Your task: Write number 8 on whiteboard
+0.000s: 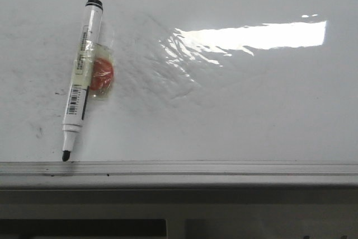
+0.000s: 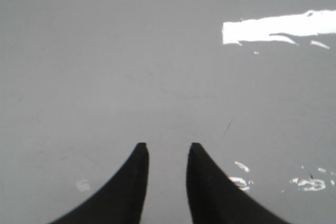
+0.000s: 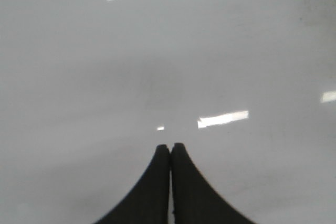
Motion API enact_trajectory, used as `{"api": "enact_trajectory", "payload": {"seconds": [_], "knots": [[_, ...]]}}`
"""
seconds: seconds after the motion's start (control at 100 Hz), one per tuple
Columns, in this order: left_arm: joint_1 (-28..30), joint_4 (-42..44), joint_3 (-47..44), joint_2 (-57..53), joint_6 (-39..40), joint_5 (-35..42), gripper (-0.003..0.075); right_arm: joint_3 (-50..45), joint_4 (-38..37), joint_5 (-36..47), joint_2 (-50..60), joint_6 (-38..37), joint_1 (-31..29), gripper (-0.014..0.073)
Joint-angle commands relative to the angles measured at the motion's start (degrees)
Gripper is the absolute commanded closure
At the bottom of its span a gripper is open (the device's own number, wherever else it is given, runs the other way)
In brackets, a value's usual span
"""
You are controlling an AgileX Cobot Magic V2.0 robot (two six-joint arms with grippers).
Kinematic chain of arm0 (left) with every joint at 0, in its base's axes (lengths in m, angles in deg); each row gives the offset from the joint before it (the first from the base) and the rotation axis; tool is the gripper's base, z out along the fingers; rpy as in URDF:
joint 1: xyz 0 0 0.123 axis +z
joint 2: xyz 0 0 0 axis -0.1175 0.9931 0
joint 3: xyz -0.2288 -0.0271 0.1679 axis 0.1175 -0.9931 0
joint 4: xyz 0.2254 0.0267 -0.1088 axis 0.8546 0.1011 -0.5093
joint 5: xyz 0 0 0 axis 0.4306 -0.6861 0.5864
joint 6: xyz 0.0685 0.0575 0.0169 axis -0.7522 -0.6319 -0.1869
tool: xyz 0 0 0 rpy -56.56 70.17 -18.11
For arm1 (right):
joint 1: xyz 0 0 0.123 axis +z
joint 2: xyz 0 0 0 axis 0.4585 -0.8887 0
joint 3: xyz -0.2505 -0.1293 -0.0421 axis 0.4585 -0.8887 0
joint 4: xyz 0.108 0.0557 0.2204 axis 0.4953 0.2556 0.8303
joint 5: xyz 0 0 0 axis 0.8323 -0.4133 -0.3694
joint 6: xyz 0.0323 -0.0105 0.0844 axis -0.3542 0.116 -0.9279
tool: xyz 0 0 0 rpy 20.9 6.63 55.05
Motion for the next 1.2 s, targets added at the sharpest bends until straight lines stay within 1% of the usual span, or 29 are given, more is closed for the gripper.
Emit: {"api": "enact_trajectory", "payload": {"seconds": [0.0, 0.04, 0.06, 0.17, 0.27, 0.41, 0.56, 0.65, 0.74, 0.84, 0.949, 1.189], "knots": [[-0.48, -2.91, 2.12, 2.7, -0.05, 8.57, 0.033, 2.2, 0.23, 5.12, -1.0, -0.06, -0.05, 0.0657], [-0.48, -4.77, 1.86, 3.9, 0.08, 10.49, 0.0286, 2.2, 0.23, 5.12, -1.0, -0.06, -0.05, 0.0657], [-0.48, -5.54, 1.84, 4.57, 0.09, 11.39, 0.0277, 2.2, 0.23, 5.12, -1.0, -0.06, -0.05, 0.0657], [-1.61, -6.4, 1.75, 8.05, 0.18, 15.13, 0.0282, 2.2, 0.23, 5.02, -1.0, -0.06, -0.05, 0.0657], [-6.31, -5.77, 1.75, 12.07, 0.18, 20.41, 0.0282, 2.2, 0.23, 5.02, -1.0, -0.06, -0.05, 0.0657], [-18.31, -3.35, 1.75, 17.93, 0.18, 26.82, 0.0282, 2.2, 0.23, 5.02, -1.0, -0.06, -0.05, 0.0657], [-34.11, -3.58, 1.75, 24.4, 1.59, 30.11, 0.0282, 2.2, 0.23, 4.67, -1.0, -0.06, -0.05, 0.0657], [-42.31, -5.2, 1.75, 29.02, 1.59, 32.13, 0.0282, 2.2, 0.23, 4.67, -1.0, -0.06, -0.05, 0.0657], [-48.17, -8.5, 1.75, 34.13, 1.59, 35.62, 0.0282, 2.2, 0.23, 4.67, -1.0, -0.06, -0.05, 0.0657], [-51.62, -11.71, 1.75, 39.69, 1.59, 40.48, 0.0282, 2.2, 0.23, 4.67, -1.0, -0.06, 0.02, 0.0657], [-52.47, -11.97, 1.75, 44.84, 1.59, 45.38, 0.0282, 2.2, 0.23, 4.54, -1.0, -0.06, 0.42, 0.0657], [-52.47, -10.5, 1.75, 50.14, 1.59, 46.53, 0.0283, 2.2, 0.23, 4.22, -1.0, -0.06, 1.57, 0.0657]]}}
